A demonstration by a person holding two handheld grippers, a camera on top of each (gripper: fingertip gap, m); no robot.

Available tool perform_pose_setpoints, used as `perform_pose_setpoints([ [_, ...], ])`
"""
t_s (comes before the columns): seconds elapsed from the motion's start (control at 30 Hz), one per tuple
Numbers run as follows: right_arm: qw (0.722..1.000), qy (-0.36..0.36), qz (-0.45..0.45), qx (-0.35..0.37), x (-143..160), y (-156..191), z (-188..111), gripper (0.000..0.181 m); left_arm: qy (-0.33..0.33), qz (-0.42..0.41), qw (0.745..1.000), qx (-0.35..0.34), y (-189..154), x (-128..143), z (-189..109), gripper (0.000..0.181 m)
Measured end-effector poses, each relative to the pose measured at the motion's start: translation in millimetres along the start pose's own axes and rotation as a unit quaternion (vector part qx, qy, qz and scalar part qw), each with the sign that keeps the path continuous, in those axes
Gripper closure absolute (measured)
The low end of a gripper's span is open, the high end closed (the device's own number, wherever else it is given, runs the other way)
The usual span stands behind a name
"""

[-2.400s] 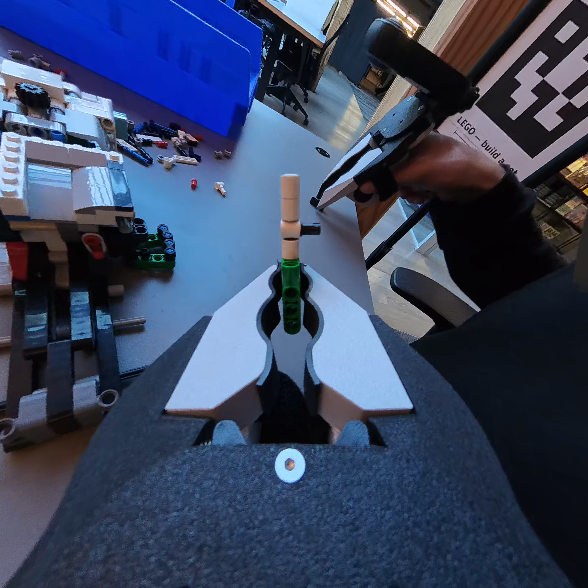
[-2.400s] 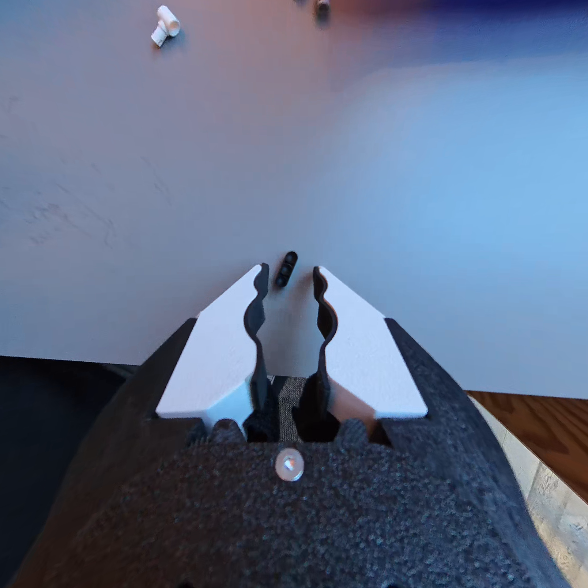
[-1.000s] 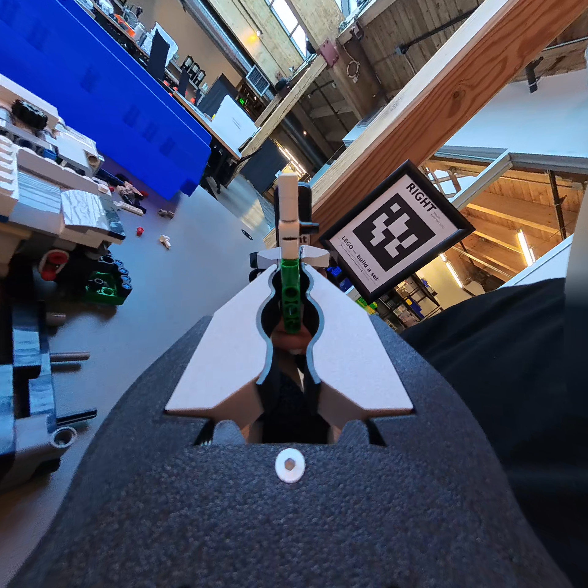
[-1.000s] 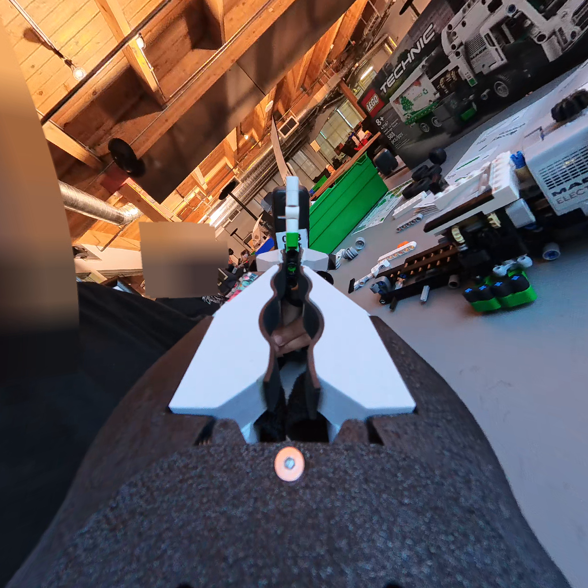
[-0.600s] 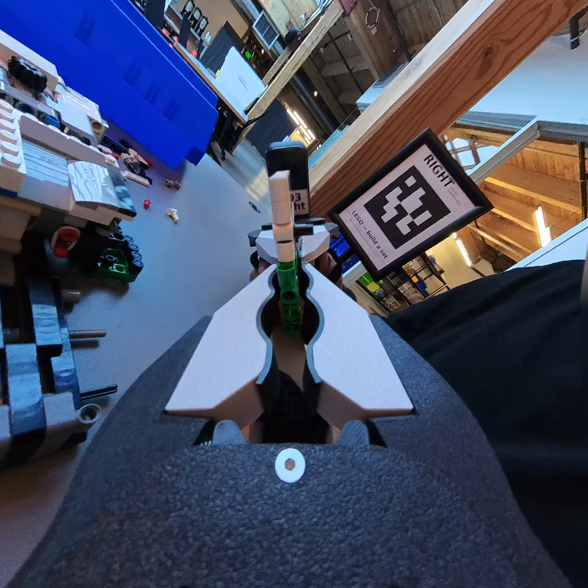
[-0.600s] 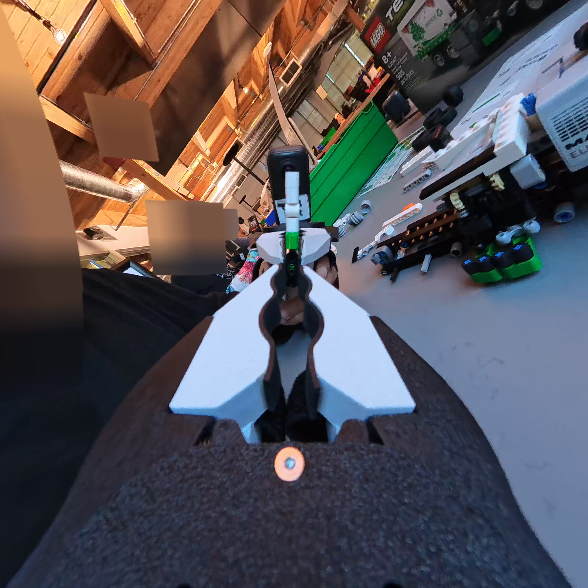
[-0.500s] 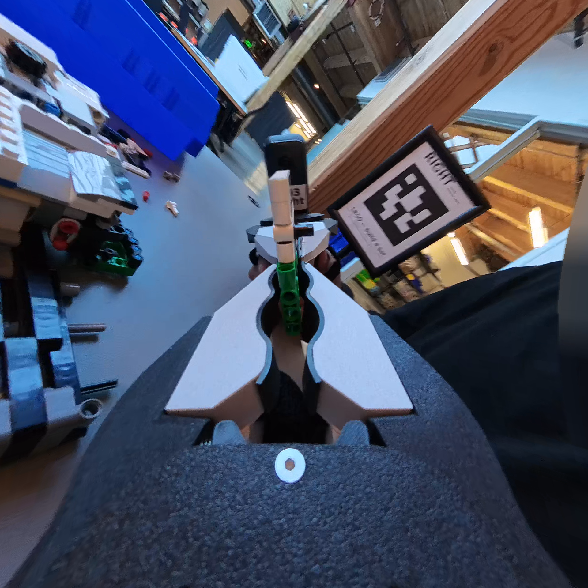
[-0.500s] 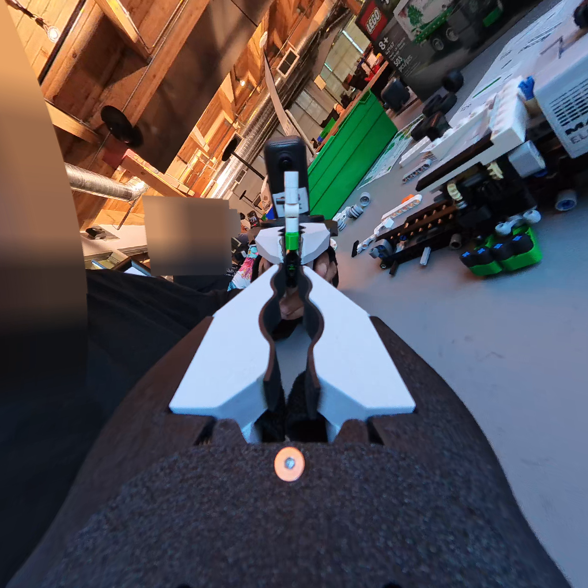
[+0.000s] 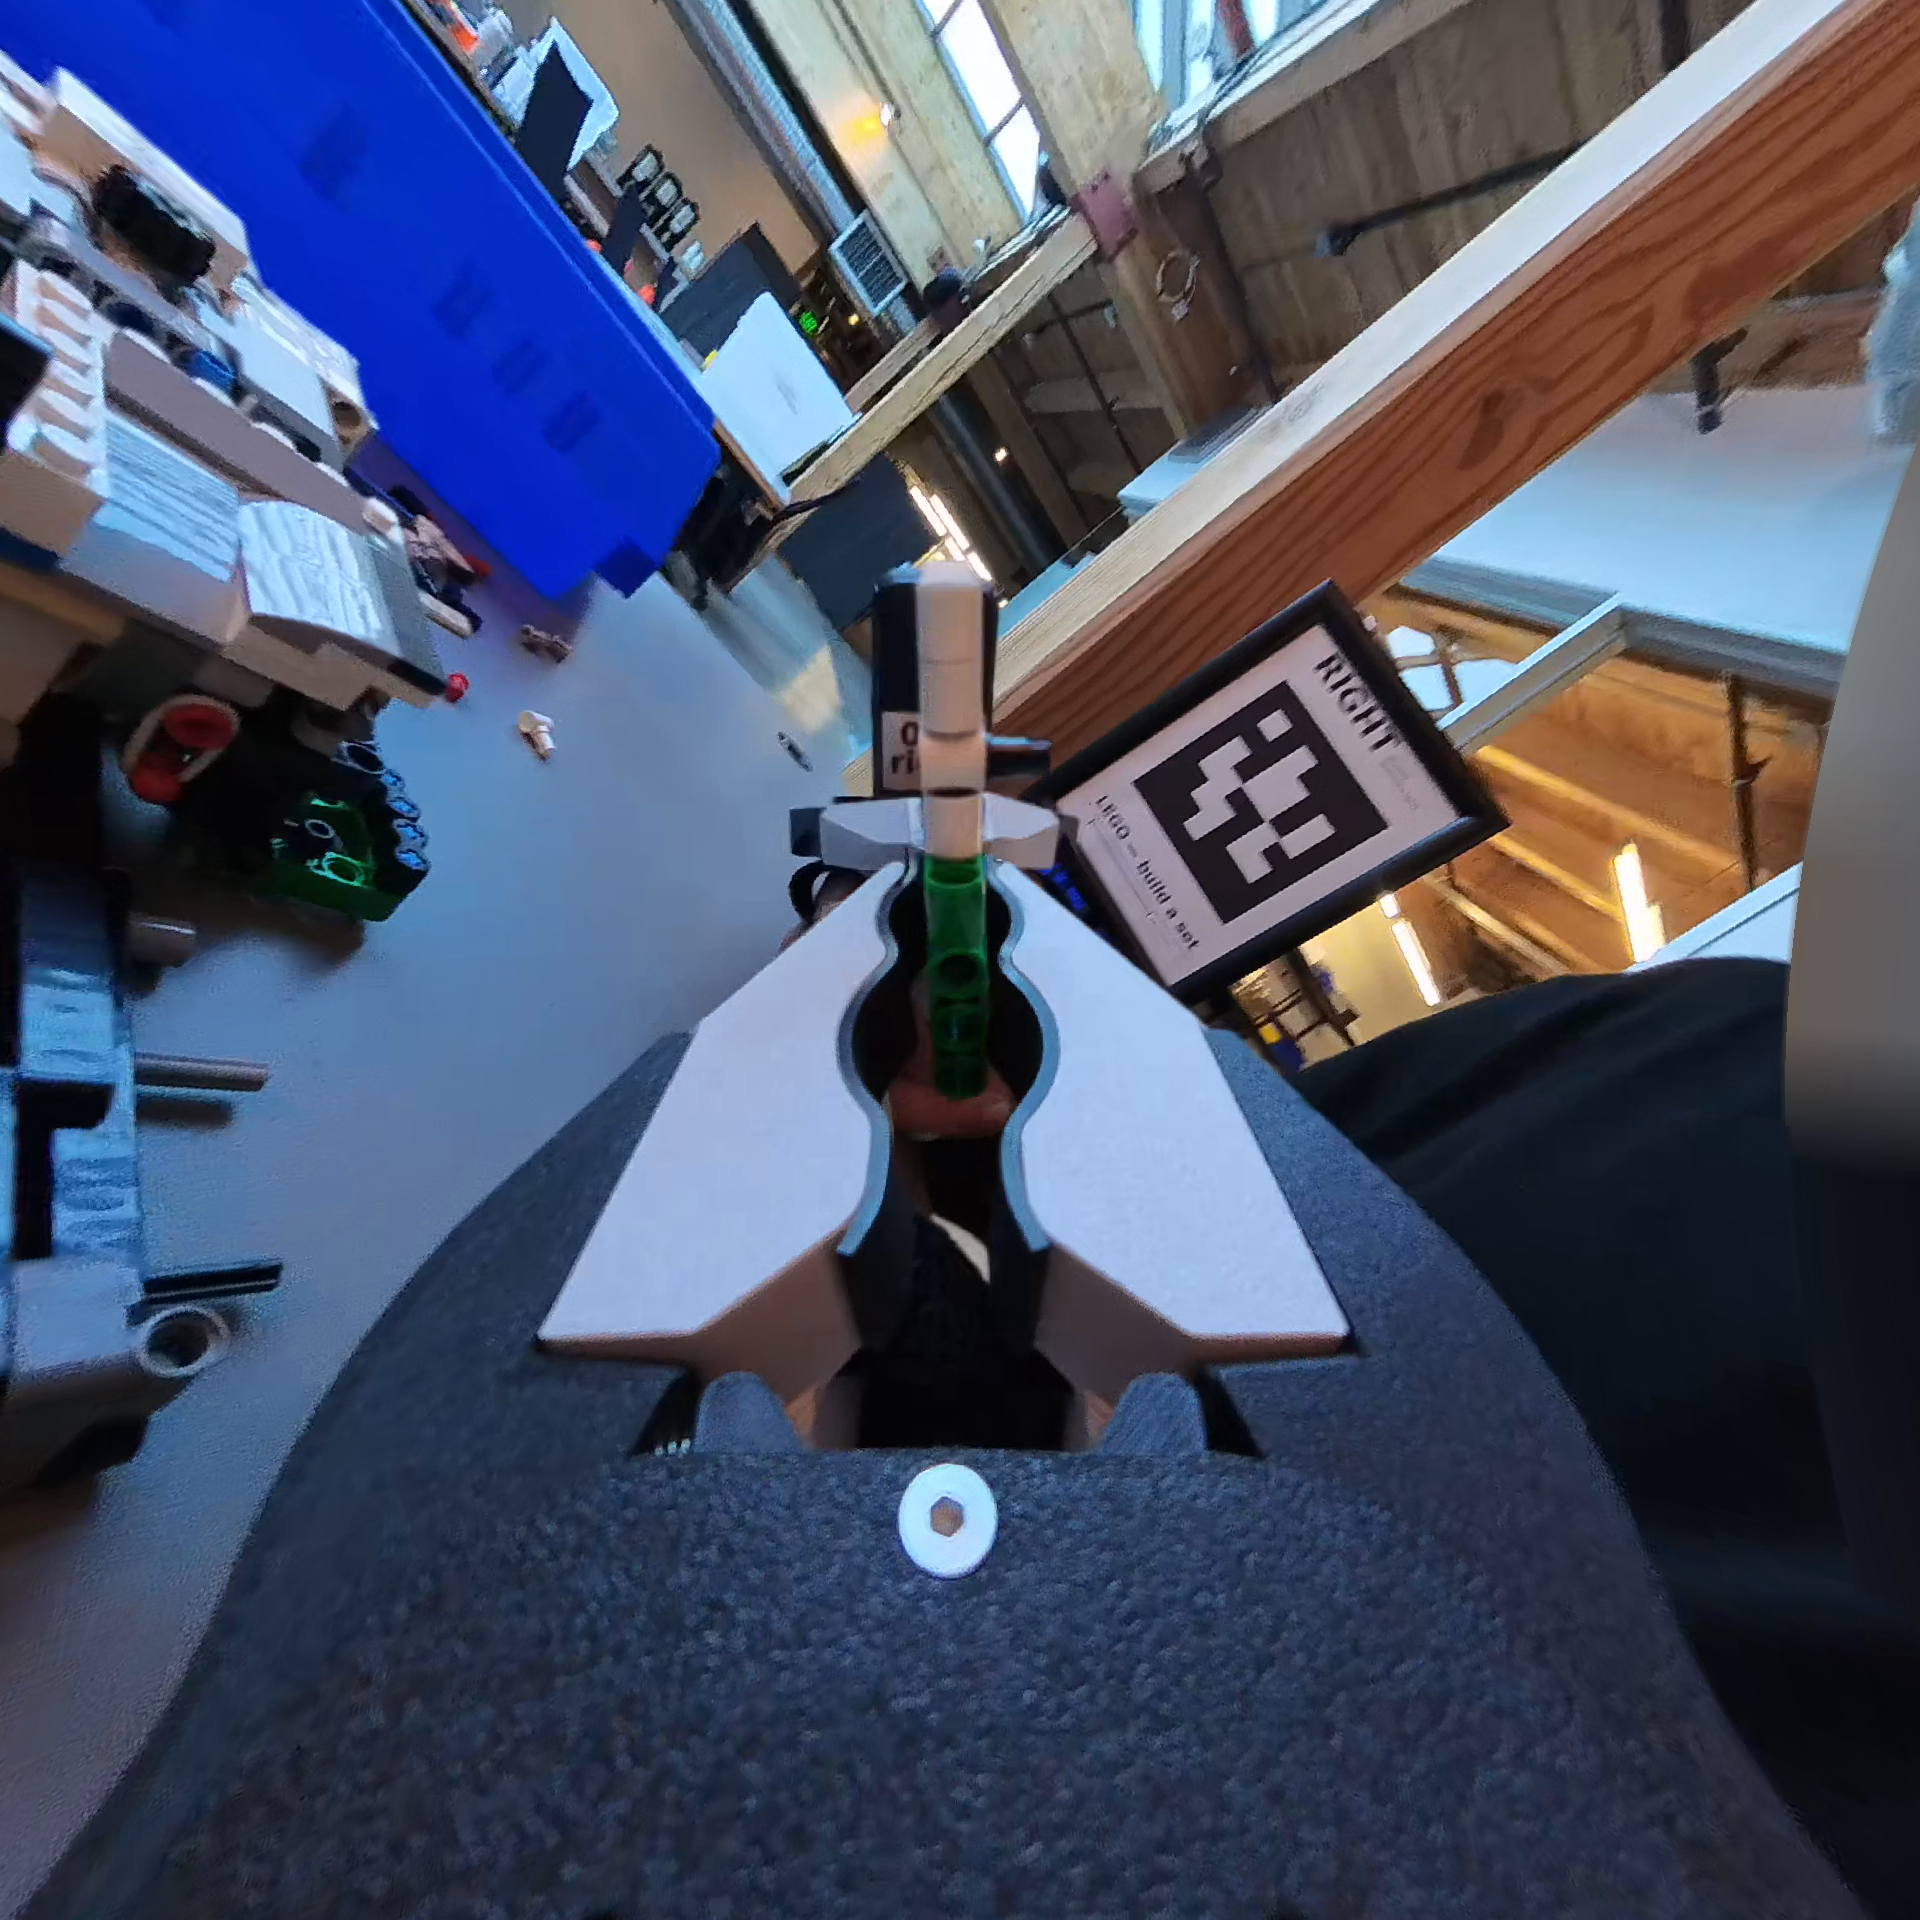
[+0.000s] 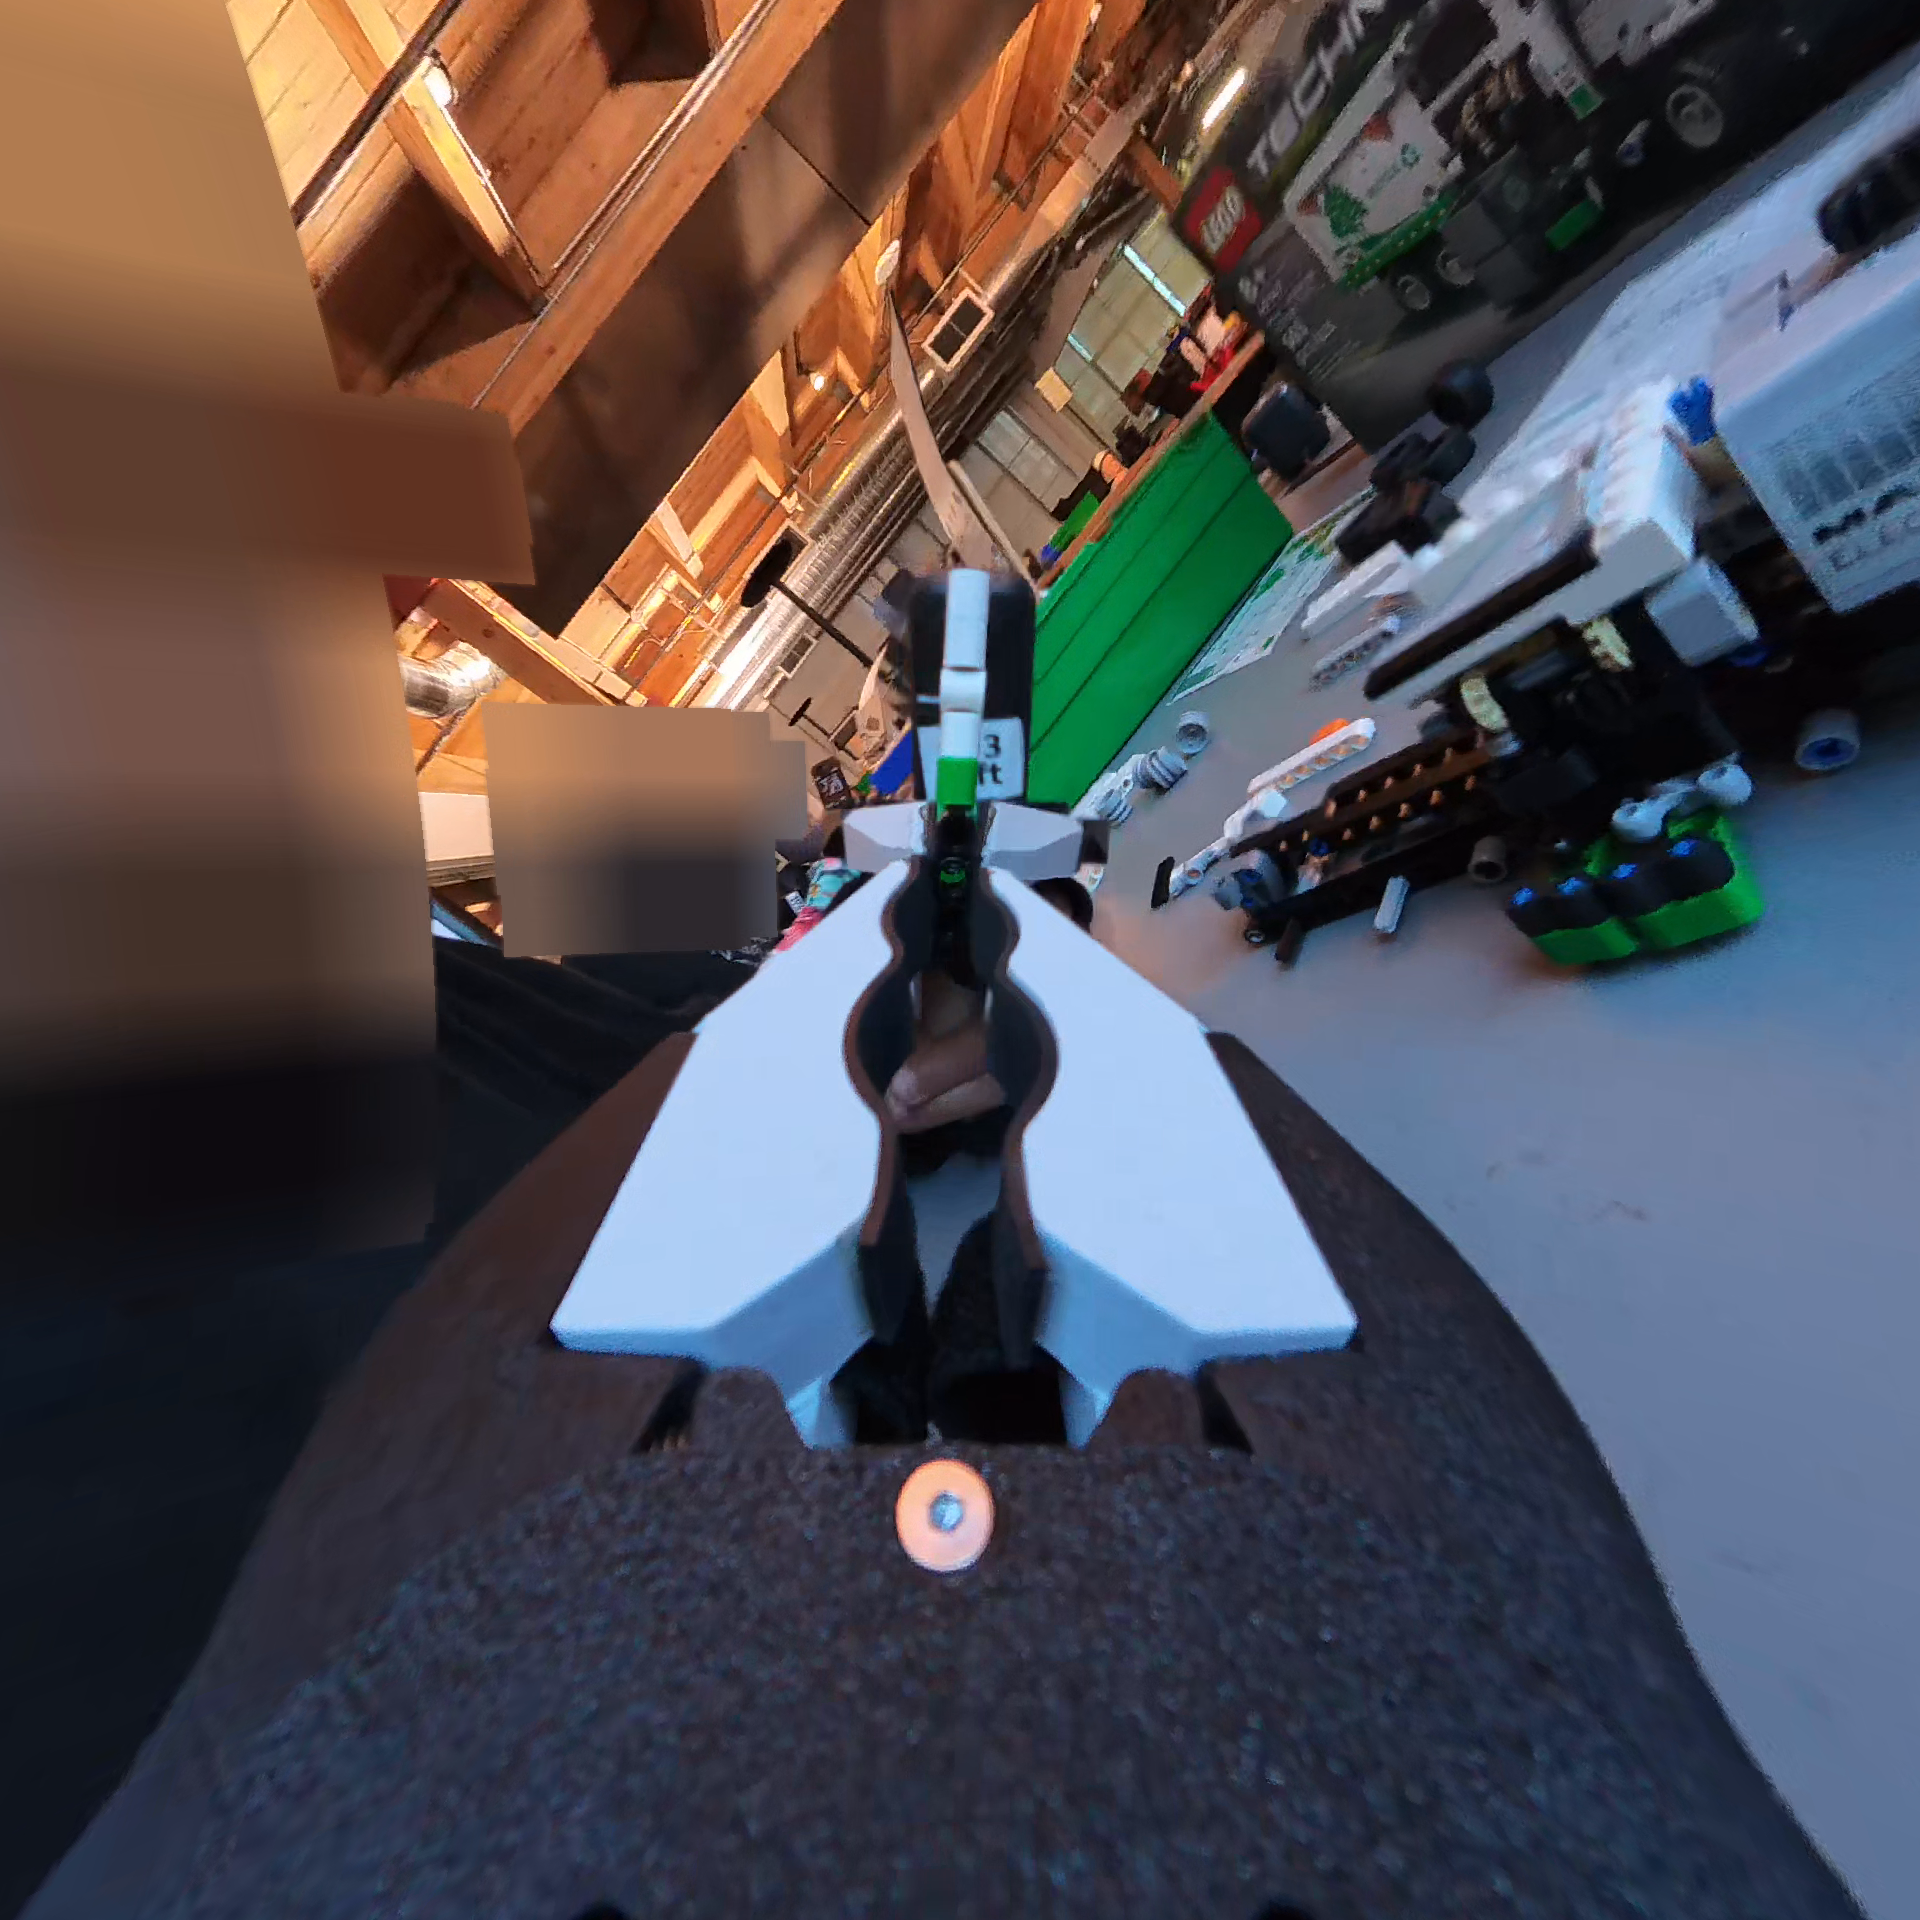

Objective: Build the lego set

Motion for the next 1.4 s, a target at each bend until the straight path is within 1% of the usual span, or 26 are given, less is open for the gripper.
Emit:
perform_pose_setpoints([
  [0.03, 1.000, -0.005, -0.010, -0.001, -1, 2, 1, 0.175, -0.004, -0.008, 1.000, 0.003, 0, -1, 0, 0.175],
  [0.27, 1.000, 0.006, -0.014, 0.002, 1, -1, 1, 0.175, 0.017, 0.009, 1.000, -0.005, 2, 0, -1, 0.176],
  [0.4, 0.999, 0.046, -0.003, 0.007, 8, -5, 0, 0.175, 0.063, 0.014, 0.998, -0.011, 6, 5, -5, 0.176],
  [0.47, 0.998, 0.060, 0.010, 0.007, 10, -6, 0, 0.176, 0.074, 0.020, 0.997, -0.012, 6, 6, -5, 0.176],
  [0.67, 0.997, 0.070, 0.005, 0.012, 14, -4, -1, 0.176, 0.096, 0.020, 0.995, -0.001, 5, 9, -6, 0.176],
  [0.83, 0.996, 0.084, 0.000, 0.026, 19, -7, 1, 0.175, 0.105, 0.031, 0.994, -0.011, 7, 12, -5, 0.178],
  [0.87, 0.996, 0.089, -0.005, 0.018, 20, -4, 1, 0.175, 0.115, 0.031, 0.993, -0.003, 5, 15, -5, 0.175],
  [0.9, 0.996, 0.091, 0.003, 0.015, 21, -4, 1, 0.176, 0.112, 0.027, 0.993, -0.004, 5, 15, -5, 0.176],
  [0.93, 0.996, 0.083, 0.006, 0.018, 18, -5, 1, 0.176, 0.103, 0.024, 0.994, -0.010, 6, 14, -4, 0.176],
  [1.0, 0.996, 0.085, 0.004, 0.021, 18, -6, 1, 0.176, 0.106, 0.016, 0.994, -0.009, 7, 13, -5, 0.176],
  [1.27, 0.997, 0.076, -0.005, 0.010, 16, -5, 1, 0.176, 0.108, 0.024, 0.994, -0.001, 6, 12, -5, 0.175],
  [1.4, 0.999, 0.041, 0.008, -0.007, 6, -3, -4, 0.176, 0.101, 0.014, 0.995, 0.000, 6, 10, -6, 0.176],
])
Point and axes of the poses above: each gripper's, where its closed fingertips meet, z out along the fingers, x out of its underside, y = z × x across the jaws, the point moved 3 cm from there along -z, back along the fingers, and after that the axes turned 10 degrees about -y, right-handed, at the moved point
